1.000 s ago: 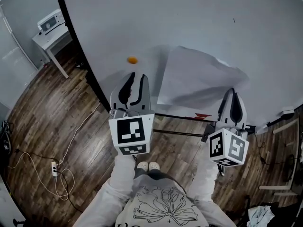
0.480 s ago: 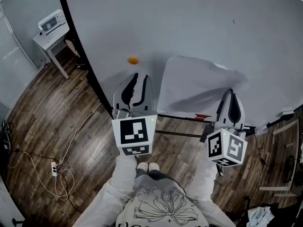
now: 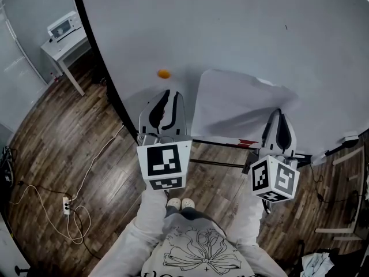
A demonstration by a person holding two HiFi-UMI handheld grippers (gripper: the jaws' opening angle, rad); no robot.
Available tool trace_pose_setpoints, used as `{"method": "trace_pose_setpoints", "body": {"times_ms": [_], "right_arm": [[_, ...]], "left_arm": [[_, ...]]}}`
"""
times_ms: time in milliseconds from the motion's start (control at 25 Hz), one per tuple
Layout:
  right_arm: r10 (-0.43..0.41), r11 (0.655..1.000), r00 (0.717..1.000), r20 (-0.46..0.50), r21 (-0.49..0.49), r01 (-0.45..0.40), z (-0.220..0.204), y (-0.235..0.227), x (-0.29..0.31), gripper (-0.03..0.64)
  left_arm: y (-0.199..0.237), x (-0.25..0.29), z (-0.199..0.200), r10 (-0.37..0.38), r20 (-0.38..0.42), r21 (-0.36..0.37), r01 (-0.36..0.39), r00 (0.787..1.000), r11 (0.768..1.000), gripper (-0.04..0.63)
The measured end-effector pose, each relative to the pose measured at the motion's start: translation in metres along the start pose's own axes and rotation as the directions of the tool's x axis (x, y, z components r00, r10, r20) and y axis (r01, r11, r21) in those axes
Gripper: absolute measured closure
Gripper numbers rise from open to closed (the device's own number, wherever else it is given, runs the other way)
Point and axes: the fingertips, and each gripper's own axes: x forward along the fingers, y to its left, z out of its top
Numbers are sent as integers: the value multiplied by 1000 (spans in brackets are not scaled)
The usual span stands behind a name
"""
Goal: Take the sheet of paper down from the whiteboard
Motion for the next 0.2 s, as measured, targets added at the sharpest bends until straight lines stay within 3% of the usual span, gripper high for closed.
{"method": "trace_pose_setpoints", "body": {"times_ms": [200], "right_arm": [[1,1000,1000,0,-2,-1,-2,4,2,615]], "left_arm": [[4,1,-2,3,-2,1,-3,1000,1000,535]]}}
